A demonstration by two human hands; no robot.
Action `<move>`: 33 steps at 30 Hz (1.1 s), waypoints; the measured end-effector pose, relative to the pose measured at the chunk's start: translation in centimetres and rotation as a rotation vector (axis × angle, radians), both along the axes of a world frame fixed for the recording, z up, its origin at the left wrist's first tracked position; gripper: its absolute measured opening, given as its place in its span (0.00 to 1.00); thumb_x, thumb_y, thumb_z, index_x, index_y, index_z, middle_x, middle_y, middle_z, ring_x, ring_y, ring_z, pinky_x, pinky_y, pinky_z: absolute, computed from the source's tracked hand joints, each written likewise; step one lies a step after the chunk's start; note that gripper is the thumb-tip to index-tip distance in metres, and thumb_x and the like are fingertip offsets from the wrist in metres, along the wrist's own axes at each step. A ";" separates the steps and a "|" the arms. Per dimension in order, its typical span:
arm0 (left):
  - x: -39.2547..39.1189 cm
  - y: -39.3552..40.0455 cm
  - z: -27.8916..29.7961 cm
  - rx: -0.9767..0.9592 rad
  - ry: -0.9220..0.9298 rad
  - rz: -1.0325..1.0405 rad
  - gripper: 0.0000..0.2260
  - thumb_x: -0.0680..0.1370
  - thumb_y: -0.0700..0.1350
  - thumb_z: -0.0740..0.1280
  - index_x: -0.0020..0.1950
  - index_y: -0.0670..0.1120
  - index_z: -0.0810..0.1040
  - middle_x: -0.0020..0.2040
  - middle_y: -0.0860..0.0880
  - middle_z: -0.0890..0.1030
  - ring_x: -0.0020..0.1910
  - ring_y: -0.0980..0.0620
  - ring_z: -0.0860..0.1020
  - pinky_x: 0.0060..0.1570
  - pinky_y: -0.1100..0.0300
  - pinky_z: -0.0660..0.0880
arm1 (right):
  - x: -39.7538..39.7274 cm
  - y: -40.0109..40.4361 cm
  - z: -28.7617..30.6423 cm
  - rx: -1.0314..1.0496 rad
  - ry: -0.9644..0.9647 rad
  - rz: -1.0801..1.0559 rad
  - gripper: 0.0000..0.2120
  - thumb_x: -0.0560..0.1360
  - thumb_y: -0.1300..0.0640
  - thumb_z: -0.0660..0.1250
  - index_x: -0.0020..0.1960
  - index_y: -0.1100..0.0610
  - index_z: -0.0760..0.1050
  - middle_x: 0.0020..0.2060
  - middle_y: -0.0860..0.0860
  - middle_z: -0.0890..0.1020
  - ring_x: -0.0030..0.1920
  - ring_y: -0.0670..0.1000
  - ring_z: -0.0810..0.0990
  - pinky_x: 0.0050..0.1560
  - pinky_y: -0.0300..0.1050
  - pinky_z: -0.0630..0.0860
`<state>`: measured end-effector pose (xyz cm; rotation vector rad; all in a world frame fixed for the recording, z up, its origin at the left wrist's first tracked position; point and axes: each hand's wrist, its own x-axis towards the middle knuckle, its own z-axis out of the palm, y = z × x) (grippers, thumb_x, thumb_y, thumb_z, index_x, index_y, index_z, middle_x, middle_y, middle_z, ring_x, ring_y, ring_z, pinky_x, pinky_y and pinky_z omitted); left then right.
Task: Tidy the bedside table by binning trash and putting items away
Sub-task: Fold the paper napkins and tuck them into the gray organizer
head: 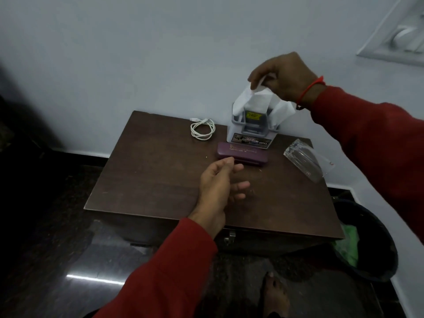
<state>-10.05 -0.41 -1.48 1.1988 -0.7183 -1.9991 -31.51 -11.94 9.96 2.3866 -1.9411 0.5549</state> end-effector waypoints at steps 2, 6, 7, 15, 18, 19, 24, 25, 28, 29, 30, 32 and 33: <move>0.0 0.0 0.1 0.005 -0.004 -0.016 0.08 0.84 0.50 0.65 0.62 0.51 0.79 0.56 0.51 0.87 0.47 0.46 0.86 0.33 0.60 0.79 | 0.0 -0.6 -0.7 0.066 0.056 -0.004 0.08 0.74 0.68 0.68 0.44 0.58 0.84 0.51 0.55 0.86 0.53 0.53 0.83 0.60 0.44 0.76; 0.3 -0.1 0.2 0.014 -0.016 -0.026 0.07 0.84 0.50 0.65 0.60 0.53 0.79 0.55 0.52 0.87 0.46 0.47 0.86 0.34 0.59 0.79 | 0.0 -1.4 -2.3 0.189 0.152 -0.059 0.16 0.73 0.69 0.68 0.40 0.48 0.82 0.52 0.53 0.85 0.53 0.55 0.82 0.56 0.53 0.79; 0.4 -0.1 0.3 0.015 -0.020 -0.029 0.07 0.84 0.49 0.64 0.60 0.53 0.79 0.55 0.52 0.87 0.46 0.47 0.86 0.35 0.59 0.79 | -0.1 -1.6 -2.6 0.202 0.174 -0.077 0.18 0.72 0.68 0.68 0.37 0.44 0.80 0.52 0.52 0.85 0.51 0.54 0.83 0.54 0.55 0.80; 0.8 -0.1 0.8 0.022 -0.023 -0.045 0.08 0.84 0.49 0.64 0.62 0.52 0.79 0.56 0.51 0.87 0.47 0.47 0.85 0.36 0.59 0.79 | -1.0 -1.4 -1.3 0.155 0.334 -0.166 0.18 0.72 0.70 0.65 0.40 0.47 0.81 0.46 0.51 0.85 0.46 0.54 0.82 0.46 0.52 0.80; 0.6 0.0 1.0 0.023 -0.026 -0.050 0.09 0.84 0.49 0.64 0.62 0.51 0.79 0.56 0.50 0.87 0.47 0.47 0.85 0.36 0.59 0.78 | -0.8 -1.4 -0.9 0.127 0.410 -0.151 0.16 0.72 0.69 0.66 0.42 0.48 0.82 0.44 0.53 0.84 0.46 0.57 0.80 0.44 0.51 0.77; 0.6 0.1 1.1 0.025 -0.029 -0.053 0.09 0.84 0.50 0.64 0.62 0.51 0.79 0.56 0.51 0.87 0.47 0.46 0.85 0.36 0.59 0.78 | -0.7 -1.5 -0.8 0.111 0.427 -0.142 0.16 0.72 0.69 0.66 0.42 0.48 0.82 0.44 0.53 0.84 0.47 0.58 0.79 0.43 0.51 0.76; 0.7 0.0 1.1 0.038 -0.044 -0.066 0.10 0.84 0.50 0.64 0.63 0.52 0.79 0.56 0.52 0.87 0.52 0.45 0.86 0.38 0.58 0.79 | 0.2 -1.9 -0.9 -0.006 0.522 -0.140 0.13 0.73 0.67 0.67 0.44 0.50 0.82 0.42 0.57 0.83 0.48 0.63 0.78 0.44 0.52 0.70; 0.7 0.1 1.2 0.039 -0.044 -0.067 0.09 0.84 0.50 0.64 0.63 0.52 0.79 0.56 0.51 0.87 0.51 0.45 0.86 0.38 0.58 0.79 | 0.4 -2.0 -0.8 -0.022 0.547 -0.134 0.13 0.72 0.68 0.67 0.44 0.51 0.83 0.42 0.57 0.83 0.48 0.64 0.77 0.45 0.52 0.70; 0.7 0.1 1.1 0.035 -0.043 -0.067 0.10 0.84 0.50 0.64 0.63 0.51 0.79 0.56 0.51 0.87 0.50 0.45 0.86 0.37 0.59 0.78 | 0.7 -2.4 -0.9 -0.009 0.584 -0.087 0.13 0.72 0.68 0.66 0.43 0.52 0.82 0.43 0.56 0.84 0.50 0.63 0.77 0.47 0.53 0.71; 0.7 0.1 1.1 0.037 -0.047 -0.069 0.10 0.84 0.50 0.64 0.63 0.51 0.79 0.56 0.51 0.87 0.52 0.44 0.86 0.36 0.59 0.78 | 0.9 -2.5 -1.1 0.017 0.587 -0.070 0.14 0.72 0.68 0.66 0.43 0.51 0.82 0.43 0.55 0.84 0.51 0.63 0.77 0.48 0.53 0.71; 0.7 0.0 1.0 0.038 -0.053 -0.069 0.10 0.84 0.50 0.64 0.63 0.51 0.79 0.56 0.52 0.87 0.54 0.43 0.86 0.36 0.60 0.78 | 1.1 -2.6 -1.4 0.054 0.580 -0.059 0.14 0.72 0.68 0.65 0.42 0.49 0.81 0.44 0.55 0.84 0.51 0.62 0.77 0.49 0.53 0.71; 0.7 -0.1 1.0 0.038 -0.055 -0.069 0.10 0.83 0.50 0.65 0.63 0.51 0.79 0.55 0.52 0.87 0.55 0.42 0.86 0.35 0.60 0.78 | 1.6 -2.6 -2.2 0.136 0.551 -0.056 0.16 0.71 0.68 0.64 0.42 0.47 0.80 0.45 0.55 0.84 0.52 0.61 0.78 0.50 0.52 0.71; 0.7 -0.1 1.0 0.037 -0.053 -0.068 0.10 0.83 0.50 0.65 0.63 0.52 0.79 0.55 0.52 0.87 0.55 0.42 0.86 0.35 0.60 0.79 | 1.8 -2.6 -2.7 0.170 0.529 -0.061 0.17 0.71 0.69 0.64 0.41 0.46 0.80 0.45 0.55 0.84 0.52 0.61 0.78 0.51 0.52 0.72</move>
